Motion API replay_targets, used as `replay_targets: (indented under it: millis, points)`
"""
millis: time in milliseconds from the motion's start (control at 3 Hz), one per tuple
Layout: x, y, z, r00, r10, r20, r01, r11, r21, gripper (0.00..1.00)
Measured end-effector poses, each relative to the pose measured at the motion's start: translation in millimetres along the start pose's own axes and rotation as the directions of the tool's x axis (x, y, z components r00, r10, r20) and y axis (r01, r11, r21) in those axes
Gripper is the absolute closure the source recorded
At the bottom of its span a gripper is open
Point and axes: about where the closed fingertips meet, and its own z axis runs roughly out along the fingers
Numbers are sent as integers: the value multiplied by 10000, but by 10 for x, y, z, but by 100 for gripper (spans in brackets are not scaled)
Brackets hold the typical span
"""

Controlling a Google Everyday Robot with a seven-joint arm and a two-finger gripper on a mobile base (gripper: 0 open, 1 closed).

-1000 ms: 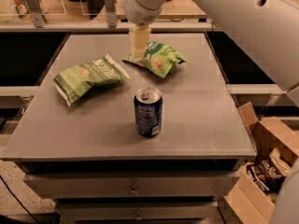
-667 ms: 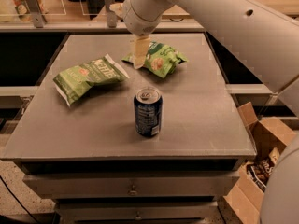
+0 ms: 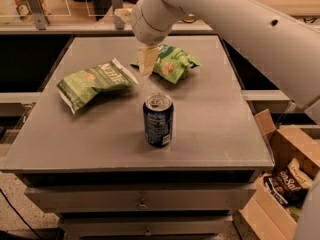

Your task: Pick green jalapeno chip bag

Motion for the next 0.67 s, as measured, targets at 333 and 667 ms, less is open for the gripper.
replay_targets:
  millis: [333,667]
  points:
    - [-133,95,114,9962,-318,808,295,9992,286,0]
    - [-275,208,271,9885,-498,1430,465,9986,263,0]
